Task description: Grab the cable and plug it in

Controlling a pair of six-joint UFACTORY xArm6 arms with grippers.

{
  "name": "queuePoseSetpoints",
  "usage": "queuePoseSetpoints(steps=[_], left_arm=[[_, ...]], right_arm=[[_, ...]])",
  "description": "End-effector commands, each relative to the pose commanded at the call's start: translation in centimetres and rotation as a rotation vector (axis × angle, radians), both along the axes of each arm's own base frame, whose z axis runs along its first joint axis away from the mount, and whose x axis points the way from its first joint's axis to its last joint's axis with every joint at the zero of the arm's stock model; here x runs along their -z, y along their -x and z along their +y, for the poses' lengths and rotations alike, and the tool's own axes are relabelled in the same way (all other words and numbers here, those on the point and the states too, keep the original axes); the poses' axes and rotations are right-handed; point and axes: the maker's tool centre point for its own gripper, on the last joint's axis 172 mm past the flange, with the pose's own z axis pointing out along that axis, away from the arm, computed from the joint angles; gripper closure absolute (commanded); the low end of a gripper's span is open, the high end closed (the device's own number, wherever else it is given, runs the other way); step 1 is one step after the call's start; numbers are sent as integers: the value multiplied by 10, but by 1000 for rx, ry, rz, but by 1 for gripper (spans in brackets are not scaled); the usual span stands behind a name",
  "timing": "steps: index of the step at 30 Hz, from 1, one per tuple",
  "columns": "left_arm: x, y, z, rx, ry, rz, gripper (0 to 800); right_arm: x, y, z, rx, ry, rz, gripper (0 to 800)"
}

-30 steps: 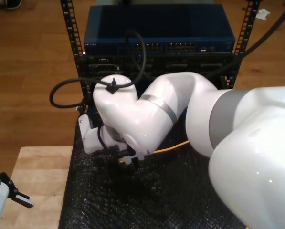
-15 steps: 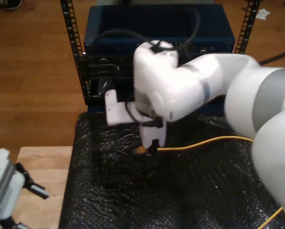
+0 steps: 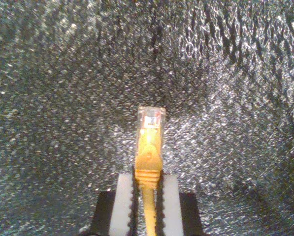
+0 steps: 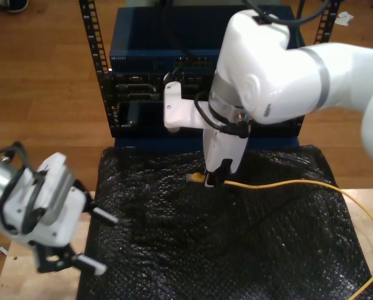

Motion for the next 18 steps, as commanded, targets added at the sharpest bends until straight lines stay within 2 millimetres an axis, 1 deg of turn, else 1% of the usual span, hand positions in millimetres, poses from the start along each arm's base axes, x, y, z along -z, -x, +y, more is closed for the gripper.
queuePoseSetpoints(steps=[2, 5, 8, 10, 12, 15, 18], left_arm=[[-3, -5, -8, -10, 25, -2, 0], [-4, -18, -15, -44, 52, -9, 0], [-3, -35, -13, -85, 52, -22, 0], [-4, -45, -13, -103, 54, -21, 0], [-9, -52, -19, -110, 67, -13, 0], [-21, -66, -27, -124, 93, -18, 0], [-31, -77, -36, -131, 109, -41, 0]], right_arm=[[-5, 1, 0, 11, -15, -1, 794], [-13, 6, -2, 13, -27, -1, 794], [-19, 12, -2, 15, -38, 4, 794], [-26, 12, -6, 23, -44, -5, 794], [-29, 15, -9, 35, -54, -1, 794], [-35, 22, -7, 46, -84, 18, 794], [-35, 22, -12, 66, -92, 29, 794]])
